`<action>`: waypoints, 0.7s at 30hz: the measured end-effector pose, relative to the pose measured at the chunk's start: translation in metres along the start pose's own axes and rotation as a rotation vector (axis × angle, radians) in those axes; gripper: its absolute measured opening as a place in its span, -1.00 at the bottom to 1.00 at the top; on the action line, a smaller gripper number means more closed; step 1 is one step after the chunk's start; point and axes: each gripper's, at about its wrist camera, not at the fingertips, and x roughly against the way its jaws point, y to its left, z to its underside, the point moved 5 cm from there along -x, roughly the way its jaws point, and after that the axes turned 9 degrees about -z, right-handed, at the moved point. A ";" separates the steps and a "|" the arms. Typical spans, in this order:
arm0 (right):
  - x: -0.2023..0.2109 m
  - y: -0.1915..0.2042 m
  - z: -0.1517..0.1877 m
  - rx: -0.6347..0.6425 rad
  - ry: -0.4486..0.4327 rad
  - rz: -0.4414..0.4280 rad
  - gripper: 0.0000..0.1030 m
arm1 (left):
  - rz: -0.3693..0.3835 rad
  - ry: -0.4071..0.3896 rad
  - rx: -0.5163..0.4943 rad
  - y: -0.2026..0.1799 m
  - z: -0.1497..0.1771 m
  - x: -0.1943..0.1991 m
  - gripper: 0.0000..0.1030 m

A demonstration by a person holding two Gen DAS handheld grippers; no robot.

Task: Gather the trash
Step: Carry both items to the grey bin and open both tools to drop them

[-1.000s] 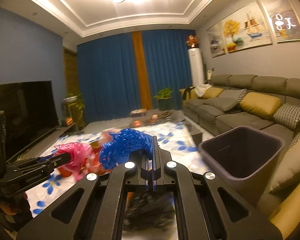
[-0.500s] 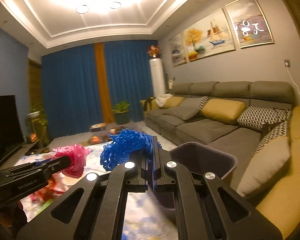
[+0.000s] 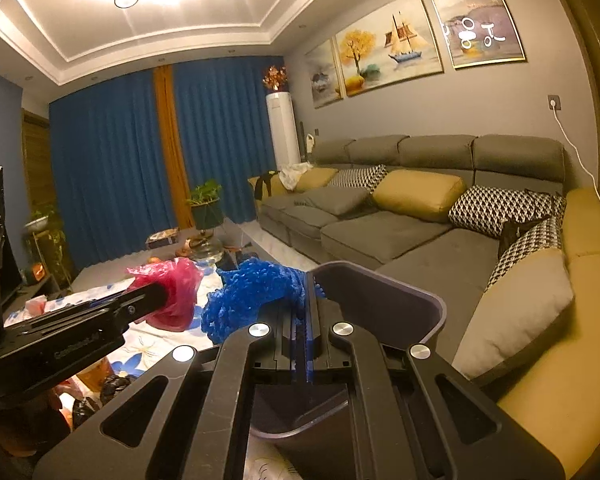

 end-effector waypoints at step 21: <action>-0.043 -0.019 0.015 -0.024 0.094 0.049 -0.82 | 0.085 0.106 -0.001 -0.020 0.003 -0.057 -0.32</action>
